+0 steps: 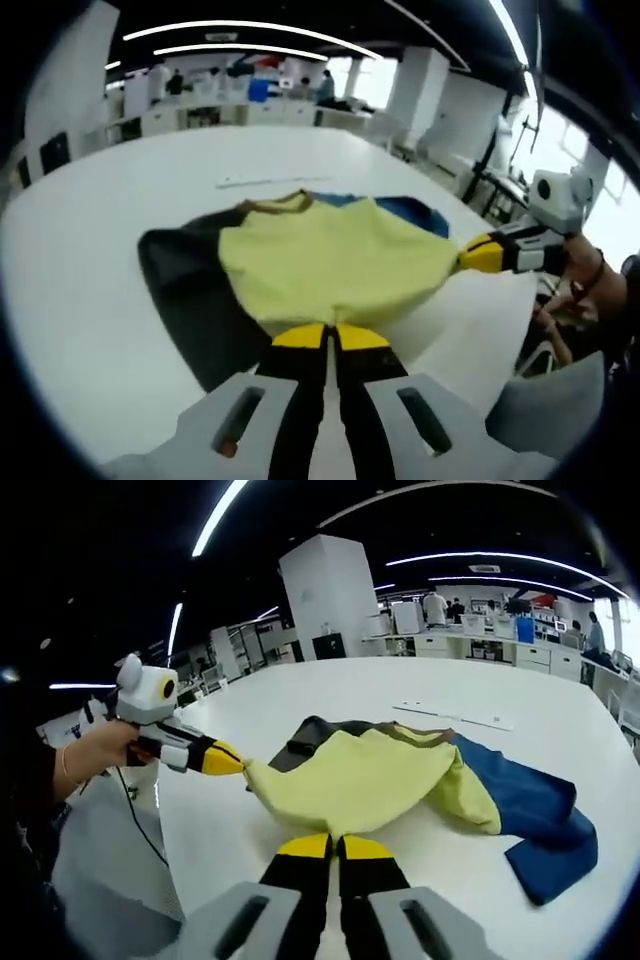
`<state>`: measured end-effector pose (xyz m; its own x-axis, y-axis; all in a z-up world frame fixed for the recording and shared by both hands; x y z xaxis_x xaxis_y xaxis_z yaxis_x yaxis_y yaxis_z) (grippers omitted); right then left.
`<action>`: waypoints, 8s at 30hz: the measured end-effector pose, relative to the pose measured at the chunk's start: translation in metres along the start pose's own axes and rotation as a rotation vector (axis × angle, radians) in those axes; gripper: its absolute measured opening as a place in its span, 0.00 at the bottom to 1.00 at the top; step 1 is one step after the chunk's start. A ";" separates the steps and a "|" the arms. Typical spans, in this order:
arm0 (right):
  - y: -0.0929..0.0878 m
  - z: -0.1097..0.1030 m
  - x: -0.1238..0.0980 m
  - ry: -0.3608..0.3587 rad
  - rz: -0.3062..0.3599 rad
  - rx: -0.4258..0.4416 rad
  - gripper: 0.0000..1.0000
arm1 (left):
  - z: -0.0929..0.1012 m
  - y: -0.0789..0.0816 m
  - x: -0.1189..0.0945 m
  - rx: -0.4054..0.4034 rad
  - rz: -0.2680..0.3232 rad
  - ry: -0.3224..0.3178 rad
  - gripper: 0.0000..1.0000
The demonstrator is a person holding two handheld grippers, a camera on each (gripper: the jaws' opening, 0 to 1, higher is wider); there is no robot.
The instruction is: Fold the garment on the visible template until the final outline fits inside the template.
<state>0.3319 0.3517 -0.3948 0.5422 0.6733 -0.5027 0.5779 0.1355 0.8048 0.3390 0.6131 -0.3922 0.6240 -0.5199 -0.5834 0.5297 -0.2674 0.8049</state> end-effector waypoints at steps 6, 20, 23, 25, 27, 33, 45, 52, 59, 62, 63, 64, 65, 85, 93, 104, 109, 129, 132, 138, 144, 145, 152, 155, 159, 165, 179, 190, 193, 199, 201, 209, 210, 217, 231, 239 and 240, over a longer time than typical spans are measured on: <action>-0.015 -0.014 -0.002 0.027 -0.049 -0.010 0.00 | 0.004 -0.012 -0.010 -0.001 -0.054 0.002 0.00; -0.039 -0.045 0.004 0.063 -0.153 -0.054 0.00 | 0.001 -0.038 -0.031 -0.050 -0.121 0.037 0.00; -0.046 -0.047 0.006 0.058 -0.169 -0.024 0.00 | 0.000 -0.044 -0.030 -0.064 -0.135 0.042 0.00; -0.050 -0.049 0.008 0.057 -0.169 -0.022 0.00 | 0.001 -0.048 -0.030 -0.057 -0.155 0.050 0.00; -0.054 -0.051 0.011 0.055 -0.180 -0.024 0.00 | 0.001 -0.053 -0.028 -0.057 -0.182 0.059 0.00; -0.065 -0.054 0.015 0.054 -0.212 -0.031 0.00 | -0.001 -0.063 -0.026 -0.067 -0.221 0.078 0.00; -0.078 -0.049 0.024 0.038 -0.246 0.016 0.00 | -0.002 -0.074 -0.022 -0.058 -0.284 0.110 0.00; -0.075 -0.044 0.017 0.000 -0.207 0.026 0.23 | 0.001 -0.063 -0.023 -0.022 -0.293 0.126 0.13; -0.069 -0.035 0.005 -0.031 -0.150 0.005 0.59 | 0.016 -0.040 -0.014 0.020 -0.216 0.073 0.24; -0.067 -0.031 -0.002 -0.032 -0.126 -0.009 0.68 | 0.026 -0.030 -0.006 0.053 -0.188 0.038 0.29; -0.067 -0.031 -0.003 -0.031 -0.122 -0.009 0.72 | 0.029 -0.028 -0.004 0.058 -0.183 0.028 0.30; -0.067 -0.030 -0.005 -0.030 -0.114 -0.010 0.75 | 0.033 -0.026 -0.001 0.060 -0.179 0.018 0.32; -0.066 -0.029 -0.007 -0.032 -0.108 -0.010 0.78 | 0.035 -0.024 0.001 0.065 -0.172 0.008 0.33; -0.067 0.000 -0.043 -0.123 -0.033 0.008 0.99 | 0.100 0.011 0.058 0.125 -0.144 -0.135 0.39; -0.071 0.010 -0.052 -0.123 -0.036 0.036 0.99 | 0.125 0.009 0.078 0.218 -0.172 -0.134 0.39; -0.082 0.019 -0.058 -0.156 -0.047 0.062 0.98 | 0.132 -0.006 0.100 0.246 -0.248 -0.004 0.36; -0.082 0.022 -0.060 -0.168 -0.038 0.073 0.97 | 0.127 -0.012 0.106 0.260 -0.272 0.024 0.27; -0.084 0.030 -0.059 -0.200 -0.033 0.120 0.90 | 0.088 0.014 0.080 0.068 -0.176 -0.077 0.00; -0.083 0.031 -0.057 -0.207 -0.035 0.124 0.89 | 0.073 0.021 0.076 0.077 -0.170 -0.070 0.00; -0.082 0.032 -0.054 -0.213 -0.032 0.134 0.87 | 0.043 0.028 0.072 0.051 -0.155 -0.058 0.00; -0.079 0.034 -0.050 -0.218 -0.033 0.154 0.85 | 0.028 0.029 0.077 0.042 -0.156 -0.073 0.00; -0.079 0.034 -0.049 -0.217 -0.032 0.157 0.84 | 0.025 0.029 0.079 0.043 -0.158 -0.082 0.00; -0.074 0.035 -0.043 -0.224 -0.026 0.157 0.82 | 0.006 0.038 0.085 0.069 -0.138 -0.091 0.00; -0.075 0.036 -0.041 -0.227 -0.030 0.162 0.81 | -0.002 0.043 0.087 0.095 -0.118 -0.072 0.00; -0.077 0.036 -0.039 -0.226 -0.038 0.171 0.79 | -0.012 0.044 0.094 0.136 -0.118 -0.040 0.00; -0.078 0.037 -0.038 -0.226 -0.041 0.175 0.78 | -0.021 0.042 0.107 0.228 -0.152 -0.028 0.00; -0.079 0.041 -0.035 -0.230 -0.051 0.186 0.77 | -0.034 0.030 0.130 0.296 -0.213 0.015 0.00; -0.079 0.041 -0.034 -0.228 -0.057 0.186 0.77 | -0.039 0.020 0.137 0.294 -0.230 0.070 0.07; -0.080 0.041 -0.035 -0.231 -0.056 0.187 0.77 | -0.040 0.018 0.138 0.298 -0.235 0.084 0.09; -0.078 0.041 -0.035 -0.233 -0.053 0.186 0.77 | -0.043 0.023 0.132 0.317 -0.230 0.130 0.21; -0.076 0.040 -0.035 -0.231 -0.051 0.184 0.77 | -0.044 0.028 0.126 0.282 -0.202 0.127 0.21; -0.072 0.038 -0.032 -0.220 -0.044 0.172 0.78 | -0.031 0.043 0.104 0.294 -0.112 0.091 0.24; -0.072 0.037 -0.031 -0.218 -0.043 0.172 0.78 | -0.028 0.045 0.101 0.307 -0.102 0.085 0.24; -0.071 0.037 -0.032 -0.214 -0.039 0.169 0.78 | -0.002 0.049 0.088 0.350 -0.052 0.018 0.23; -0.073 0.036 -0.034 -0.217 -0.036 0.173 0.78 | 0.038 0.012 0.083 0.381 -0.093 -0.075 0.19; -0.072 0.037 -0.033 -0.215 -0.039 0.172 0.78 | 0.045 -0.003 0.084 0.409 -0.148 -0.091 0.18; -0.072 0.037 -0.033 -0.215 -0.039 0.172 0.78 | 0.046 -0.006 0.084 0.412 -0.161 -0.093 0.17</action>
<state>0.2947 0.2933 -0.4483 0.6240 0.4979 -0.6022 0.6857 0.0206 0.7276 0.3625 0.5336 -0.4410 0.4880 -0.5114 -0.7073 0.3311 -0.6414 0.6921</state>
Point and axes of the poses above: the point that each gripper's makers call its tool centre point, and the gripper's own axes: x roughly forward along the fingers, z roughly to its right, y roughly out of its top, the point moved 9 cm from there along -x, roughly backward along the fingers, and after that the axes turned 7 degrees about x, right-handed, at the moved point
